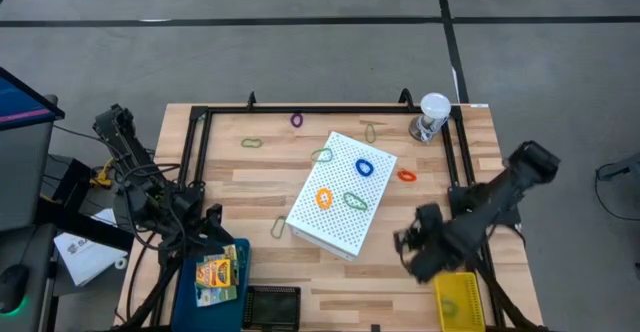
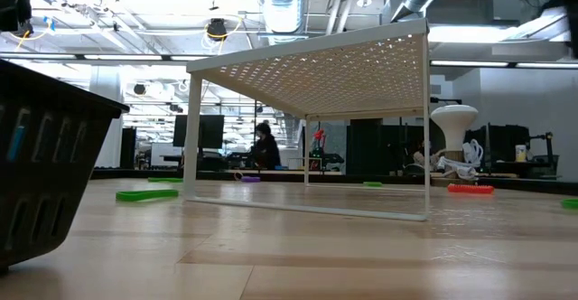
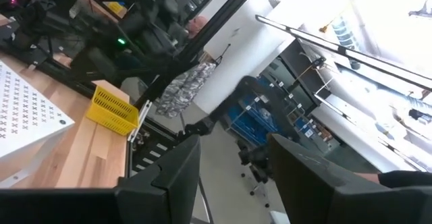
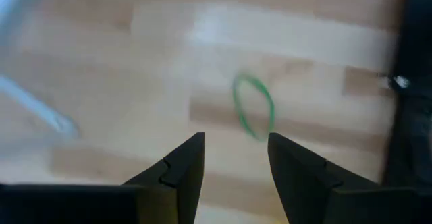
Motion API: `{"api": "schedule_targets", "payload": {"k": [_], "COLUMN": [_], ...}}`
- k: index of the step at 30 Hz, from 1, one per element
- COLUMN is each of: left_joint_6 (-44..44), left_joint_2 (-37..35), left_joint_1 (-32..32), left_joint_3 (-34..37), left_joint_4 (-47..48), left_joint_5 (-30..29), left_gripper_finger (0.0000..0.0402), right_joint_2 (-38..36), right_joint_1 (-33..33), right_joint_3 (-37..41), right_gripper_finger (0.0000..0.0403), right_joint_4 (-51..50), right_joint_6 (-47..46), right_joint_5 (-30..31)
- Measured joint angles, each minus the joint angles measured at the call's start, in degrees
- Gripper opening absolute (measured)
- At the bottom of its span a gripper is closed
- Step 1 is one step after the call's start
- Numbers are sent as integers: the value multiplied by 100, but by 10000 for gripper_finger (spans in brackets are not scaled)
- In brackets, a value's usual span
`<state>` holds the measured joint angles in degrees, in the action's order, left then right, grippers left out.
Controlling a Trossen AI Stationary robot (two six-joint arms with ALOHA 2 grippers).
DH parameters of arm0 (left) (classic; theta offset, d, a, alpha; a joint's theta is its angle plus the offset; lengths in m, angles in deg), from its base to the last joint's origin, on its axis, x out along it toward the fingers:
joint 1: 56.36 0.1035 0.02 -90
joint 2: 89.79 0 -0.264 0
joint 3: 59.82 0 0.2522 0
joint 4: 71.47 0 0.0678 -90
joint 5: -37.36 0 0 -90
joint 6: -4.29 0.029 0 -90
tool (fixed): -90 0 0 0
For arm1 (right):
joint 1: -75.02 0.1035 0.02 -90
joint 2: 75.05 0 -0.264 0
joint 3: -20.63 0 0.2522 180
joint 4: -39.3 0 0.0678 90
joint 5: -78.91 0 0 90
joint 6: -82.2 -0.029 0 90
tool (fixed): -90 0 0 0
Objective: Pick & Place Office Desk Supplies
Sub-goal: Put the red orange spring keychain into the yellow bin
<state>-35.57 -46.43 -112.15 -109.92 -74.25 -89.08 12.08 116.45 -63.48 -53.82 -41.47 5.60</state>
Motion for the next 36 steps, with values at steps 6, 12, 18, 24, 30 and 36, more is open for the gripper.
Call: {"api": "schedule_targets", "payload": {"k": [6,12,18,24,30,36], "left_joint_6": [43,43,92,595,817,839], "left_joint_2": [0,0,19,13,11,11], "left_joint_1": [-1,-1,-2,54,202,291], "left_joint_3": [0,0,0,0,0,0], "left_joint_4": [-35,-41,-74,-74,-141,-177], "left_joint_5": [1,-116,-316,-533,-562,-562], "left_gripper_finger": [172,172,172,172,172,172], "right_joint_2": [-1032,-1724,-2535,-3112,-3167,-3162], "right_joint_1": [-770,-1606,-2320,-2966,-3554,-4317], "right_joint_3": [874,1358,1772,2489,3210,3543], "right_gripper_finger": [159,159,159,159,159,159], "right_joint_4": [759,830,870,1387,2098,2648], "right_joint_6": [-47,382,1090,784,135,62], "right_joint_5": [698,1065,1054,1057,987,653]}}
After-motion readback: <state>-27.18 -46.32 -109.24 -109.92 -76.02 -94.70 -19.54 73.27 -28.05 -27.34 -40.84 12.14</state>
